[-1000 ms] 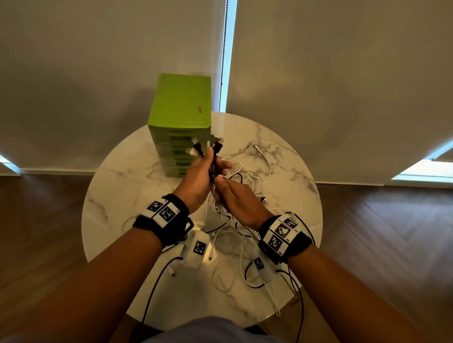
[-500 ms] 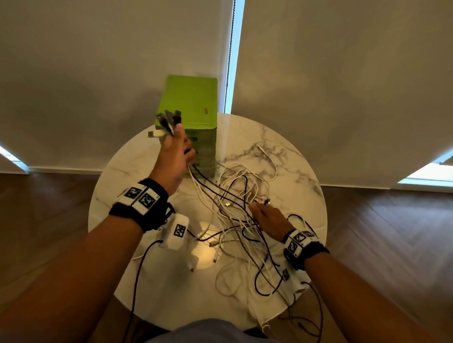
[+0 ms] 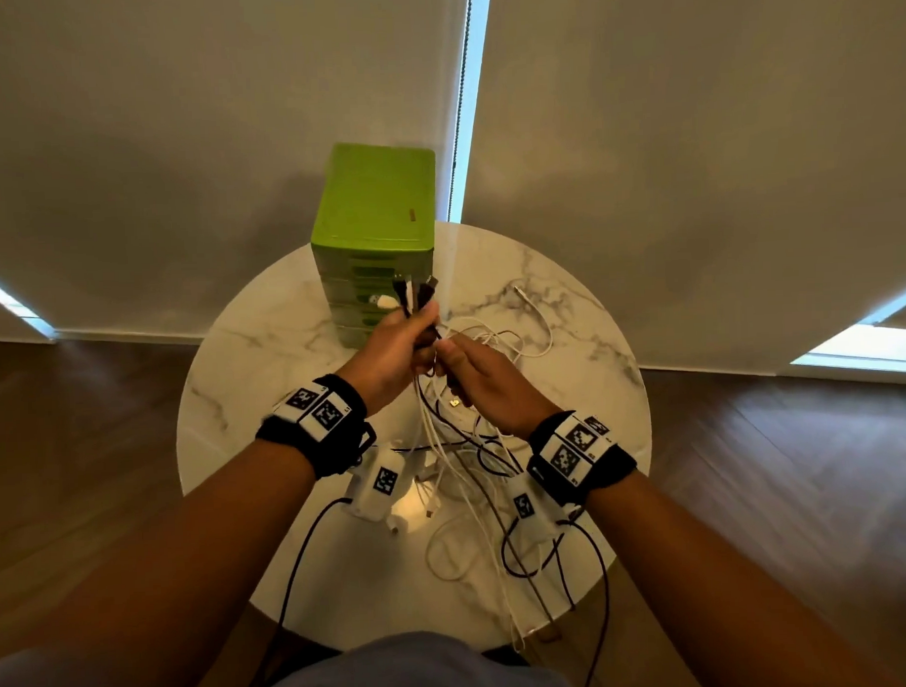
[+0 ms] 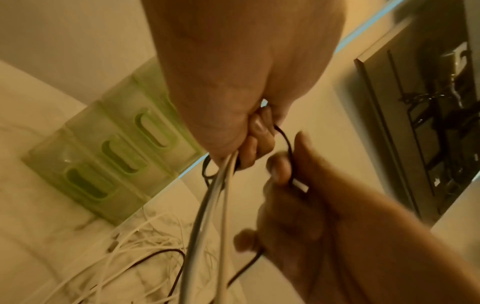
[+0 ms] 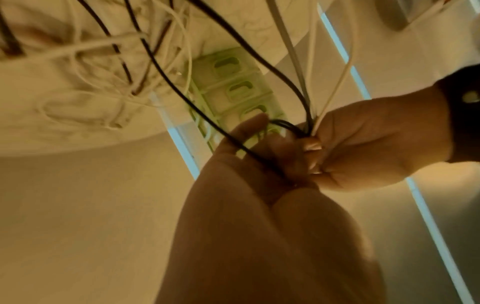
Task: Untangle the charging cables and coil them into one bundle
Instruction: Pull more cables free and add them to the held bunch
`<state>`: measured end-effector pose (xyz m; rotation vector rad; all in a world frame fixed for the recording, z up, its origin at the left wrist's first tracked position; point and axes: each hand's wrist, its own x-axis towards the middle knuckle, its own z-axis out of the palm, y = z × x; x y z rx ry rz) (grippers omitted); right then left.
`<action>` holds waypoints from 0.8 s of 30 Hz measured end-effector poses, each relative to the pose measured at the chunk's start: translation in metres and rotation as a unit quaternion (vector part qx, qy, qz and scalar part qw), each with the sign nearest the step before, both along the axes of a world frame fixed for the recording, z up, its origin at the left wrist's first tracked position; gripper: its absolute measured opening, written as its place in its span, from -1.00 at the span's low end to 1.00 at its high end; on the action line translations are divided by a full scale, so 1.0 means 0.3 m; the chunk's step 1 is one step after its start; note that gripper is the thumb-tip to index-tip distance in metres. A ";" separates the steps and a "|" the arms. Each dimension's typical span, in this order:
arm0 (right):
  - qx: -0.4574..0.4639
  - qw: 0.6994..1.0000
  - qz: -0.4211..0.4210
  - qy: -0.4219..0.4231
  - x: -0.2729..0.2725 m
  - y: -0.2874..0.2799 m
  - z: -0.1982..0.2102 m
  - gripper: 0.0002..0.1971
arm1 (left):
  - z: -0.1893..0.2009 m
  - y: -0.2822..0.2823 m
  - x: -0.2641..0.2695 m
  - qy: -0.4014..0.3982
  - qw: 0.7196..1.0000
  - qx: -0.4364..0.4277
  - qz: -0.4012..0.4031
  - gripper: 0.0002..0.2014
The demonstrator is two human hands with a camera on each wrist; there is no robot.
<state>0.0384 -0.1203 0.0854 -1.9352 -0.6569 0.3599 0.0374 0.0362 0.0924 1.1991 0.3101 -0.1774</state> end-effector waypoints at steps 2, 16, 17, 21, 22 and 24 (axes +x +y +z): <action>-0.035 0.999 0.010 0.026 -0.003 -0.036 -0.045 -0.61 | 0.022 0.006 0.013 -0.017 0.998 -0.004 0.053 -0.74; -0.021 0.990 -0.138 0.028 0.041 -0.183 -0.130 -0.71 | 0.060 0.105 -0.029 -0.152 0.936 0.316 0.034 -0.68; 0.009 0.989 -0.144 0.031 0.044 -0.165 -0.082 -0.71 | 0.058 0.088 -0.037 -0.149 0.932 0.330 0.022 -0.68; 0.030 0.990 -0.137 0.005 0.045 -0.136 0.063 -0.70 | 0.051 0.024 -0.064 -0.144 0.941 0.304 -0.018 -0.71; 0.014 0.991 -0.130 -0.001 0.043 -0.149 0.077 -0.69 | 0.049 0.005 -0.064 -0.143 0.947 0.287 -0.030 -0.68; -0.066 0.991 -0.117 0.000 0.030 -0.190 0.087 -0.67 | 0.056 -0.037 -0.063 -0.146 0.956 0.252 -0.045 -0.67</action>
